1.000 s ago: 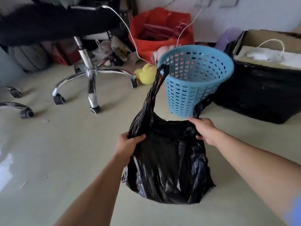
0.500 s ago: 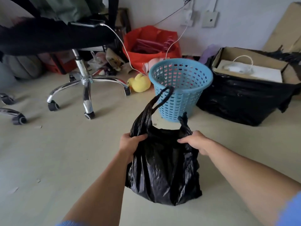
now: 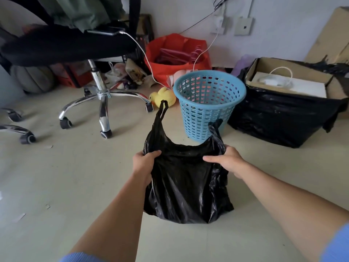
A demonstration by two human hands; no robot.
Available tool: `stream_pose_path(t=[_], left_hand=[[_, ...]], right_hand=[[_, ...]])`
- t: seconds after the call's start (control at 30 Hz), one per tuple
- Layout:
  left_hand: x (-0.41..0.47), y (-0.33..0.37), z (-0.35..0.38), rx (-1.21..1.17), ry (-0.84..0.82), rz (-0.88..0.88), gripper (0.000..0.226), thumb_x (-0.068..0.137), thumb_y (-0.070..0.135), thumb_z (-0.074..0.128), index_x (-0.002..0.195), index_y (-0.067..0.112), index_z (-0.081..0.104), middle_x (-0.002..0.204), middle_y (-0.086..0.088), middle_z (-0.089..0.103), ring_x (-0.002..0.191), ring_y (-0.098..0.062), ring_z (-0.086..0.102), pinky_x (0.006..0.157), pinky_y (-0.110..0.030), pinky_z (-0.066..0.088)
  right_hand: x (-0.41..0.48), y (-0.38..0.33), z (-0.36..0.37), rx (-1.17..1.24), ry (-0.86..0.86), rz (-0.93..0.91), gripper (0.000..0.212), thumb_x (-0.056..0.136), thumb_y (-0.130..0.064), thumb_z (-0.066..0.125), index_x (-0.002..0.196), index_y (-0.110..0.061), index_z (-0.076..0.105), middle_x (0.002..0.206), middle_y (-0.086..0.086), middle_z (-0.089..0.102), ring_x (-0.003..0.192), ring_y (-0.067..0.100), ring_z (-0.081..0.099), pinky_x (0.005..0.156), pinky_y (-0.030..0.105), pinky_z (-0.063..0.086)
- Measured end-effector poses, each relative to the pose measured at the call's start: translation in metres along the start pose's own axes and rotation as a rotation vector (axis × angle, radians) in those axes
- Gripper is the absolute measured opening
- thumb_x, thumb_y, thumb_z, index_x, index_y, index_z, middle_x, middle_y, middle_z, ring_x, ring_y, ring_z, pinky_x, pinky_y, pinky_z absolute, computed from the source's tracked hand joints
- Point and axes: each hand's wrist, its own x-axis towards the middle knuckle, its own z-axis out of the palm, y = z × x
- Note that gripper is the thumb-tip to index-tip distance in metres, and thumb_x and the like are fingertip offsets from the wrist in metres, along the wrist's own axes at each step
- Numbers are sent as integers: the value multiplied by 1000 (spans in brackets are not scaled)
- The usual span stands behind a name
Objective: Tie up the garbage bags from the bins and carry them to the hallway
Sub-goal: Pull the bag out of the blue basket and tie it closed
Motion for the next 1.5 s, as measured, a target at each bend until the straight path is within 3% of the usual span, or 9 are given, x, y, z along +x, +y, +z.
stream_pose_path(t=[0.2, 0.33, 0.5, 0.7, 0.8, 1.0, 1.23, 1.33, 1.5], left_hand=[[7, 0, 6, -84, -22, -105, 25, 91, 0, 57, 115, -1, 58, 97, -20, 67, 78, -32, 67, 72, -44, 57], [0, 3, 18, -221, -228, -255, 40, 95, 35, 54, 119, 4, 65, 109, -17, 71, 97, -29, 68, 86, -43, 52], [2, 1, 23, -182, -328, -177, 48, 71, 26, 82, 111, 1, 69, 110, -20, 71, 99, -33, 70, 93, -47, 54], [9, -5, 34, -152, -82, -131, 25, 92, 15, 62, 114, 7, 54, 107, -18, 67, 94, -34, 67, 88, -52, 55], [12, -6, 34, -270, -124, -208, 20, 95, 16, 55, 111, 4, 62, 105, -18, 70, 96, -34, 68, 87, -47, 55], [10, -9, 35, -396, -245, -285, 23, 100, 22, 44, 82, 12, 51, 48, 3, 42, 52, -15, 40, 62, -26, 39], [5, -8, 32, -170, -305, -182, 38, 89, 34, 66, 59, 18, 48, 54, 3, 38, 48, -16, 42, 71, -35, 49], [8, -9, 36, -11, -164, -31, 46, 94, 37, 55, 54, 15, 45, 61, -6, 49, 55, -21, 46, 64, -31, 41], [3, -3, 36, 24, -240, 57, 38, 96, 33, 54, 64, 15, 54, 63, -6, 52, 57, -21, 51, 64, -31, 44]], right_hand=[[7, -7, 6, 140, 142, 42, 15, 80, 0, 70, 94, -2, 66, 86, 13, 68, 79, 29, 65, 69, 32, 50], [8, -17, 16, 233, 138, 113, 7, 86, -6, 55, 94, -7, 55, 89, 9, 60, 82, 26, 56, 71, 33, 44], [7, -22, 22, 402, -63, 175, 72, 72, -57, 69, 131, -17, 56, 135, -3, 54, 127, 22, 48, 112, 43, 32], [12, -16, 29, 207, 24, 128, 28, 83, -30, 75, 90, -12, 56, 97, 6, 66, 87, 22, 62, 85, 33, 47], [15, -16, 33, 244, 46, 176, 28, 85, -26, 72, 101, -9, 56, 103, 10, 65, 96, 29, 63, 90, 37, 50], [15, -31, 29, 492, -30, 263, 35, 73, -1, 68, 107, -5, 64, 108, 18, 69, 99, 37, 66, 95, 50, 51], [18, -32, 34, 542, -232, 276, 51, 61, -46, 88, 103, -19, 77, 114, 4, 72, 111, 26, 64, 105, 45, 45], [17, -31, 31, 663, -155, 288, 23, 87, -34, 71, 80, -12, 74, 96, 7, 73, 91, 27, 68, 90, 41, 54], [26, -25, 21, 916, -69, 297, 15, 97, -17, 55, 104, -10, 66, 73, 1, 69, 71, 21, 68, 69, 33, 56]])
